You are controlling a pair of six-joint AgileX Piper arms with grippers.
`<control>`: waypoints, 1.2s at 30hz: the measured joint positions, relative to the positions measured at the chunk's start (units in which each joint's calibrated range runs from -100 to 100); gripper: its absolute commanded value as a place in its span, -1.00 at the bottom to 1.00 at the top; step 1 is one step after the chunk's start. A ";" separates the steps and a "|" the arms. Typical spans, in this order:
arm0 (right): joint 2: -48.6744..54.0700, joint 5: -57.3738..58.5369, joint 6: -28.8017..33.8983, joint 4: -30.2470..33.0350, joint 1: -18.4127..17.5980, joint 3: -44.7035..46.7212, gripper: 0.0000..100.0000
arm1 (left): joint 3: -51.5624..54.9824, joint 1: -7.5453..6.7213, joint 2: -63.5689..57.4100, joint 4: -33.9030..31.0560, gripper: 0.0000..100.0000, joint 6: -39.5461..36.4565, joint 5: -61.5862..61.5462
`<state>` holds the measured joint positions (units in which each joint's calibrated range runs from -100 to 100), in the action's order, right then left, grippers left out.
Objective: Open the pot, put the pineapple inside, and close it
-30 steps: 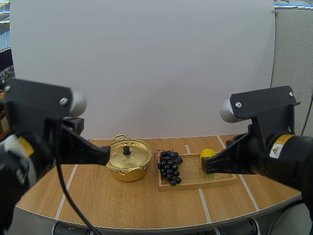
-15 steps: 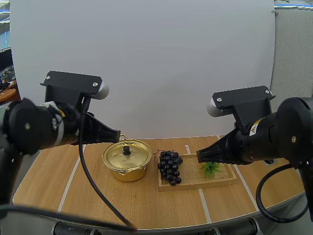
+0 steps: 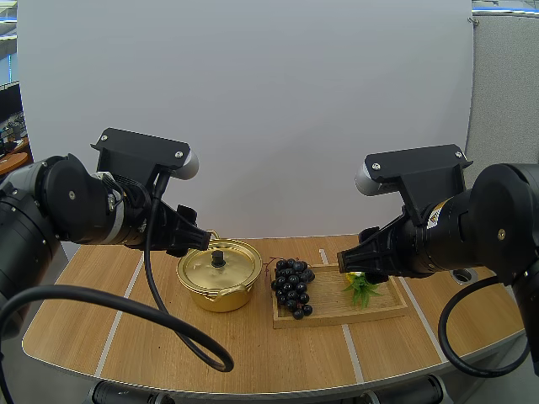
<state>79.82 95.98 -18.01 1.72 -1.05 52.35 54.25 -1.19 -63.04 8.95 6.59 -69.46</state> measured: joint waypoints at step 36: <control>0.00 -2.74 0.19 0.54 0.00 0.00 1.00 | -16.65 0.00 50.96 14.65 1.00 23.52 4.51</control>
<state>79.82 93.23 -17.82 2.26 -1.05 52.35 37.60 -1.19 -12.08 23.60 30.11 -64.95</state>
